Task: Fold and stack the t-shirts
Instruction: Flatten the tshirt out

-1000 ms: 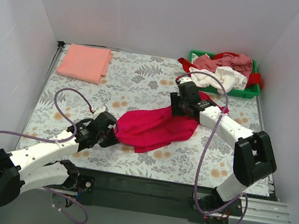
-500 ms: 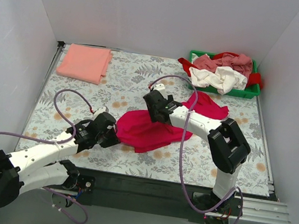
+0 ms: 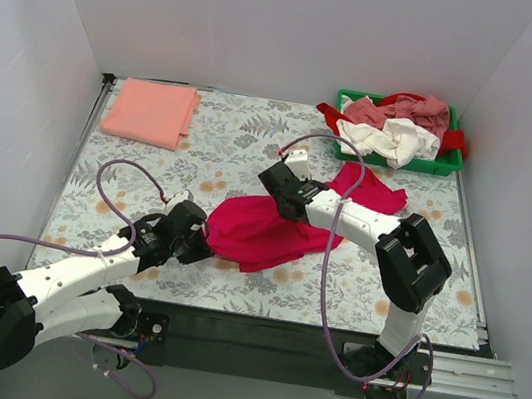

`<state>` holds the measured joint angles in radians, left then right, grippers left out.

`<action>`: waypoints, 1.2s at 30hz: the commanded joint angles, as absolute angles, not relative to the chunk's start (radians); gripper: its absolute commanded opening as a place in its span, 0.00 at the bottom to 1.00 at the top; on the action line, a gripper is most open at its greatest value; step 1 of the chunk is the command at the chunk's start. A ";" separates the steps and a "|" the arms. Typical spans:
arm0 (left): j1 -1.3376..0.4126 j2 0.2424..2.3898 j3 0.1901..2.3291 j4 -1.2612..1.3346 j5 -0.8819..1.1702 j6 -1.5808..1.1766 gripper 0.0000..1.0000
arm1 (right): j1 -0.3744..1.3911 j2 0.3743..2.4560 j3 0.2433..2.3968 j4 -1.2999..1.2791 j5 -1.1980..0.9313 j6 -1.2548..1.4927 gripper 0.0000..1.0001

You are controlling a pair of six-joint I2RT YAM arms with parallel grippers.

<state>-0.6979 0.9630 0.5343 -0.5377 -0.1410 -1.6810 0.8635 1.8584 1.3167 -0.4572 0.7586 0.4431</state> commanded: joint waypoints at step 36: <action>-0.698 0.948 1.236 -0.558 -0.607 -1.513 0.00 | 0.486 1.040 1.419 -0.310 0.538 0.135 0.01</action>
<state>-0.6979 0.9760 1.1133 -0.5816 -0.4583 -1.5879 0.4969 1.0821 1.2751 -0.3573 0.5449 0.2333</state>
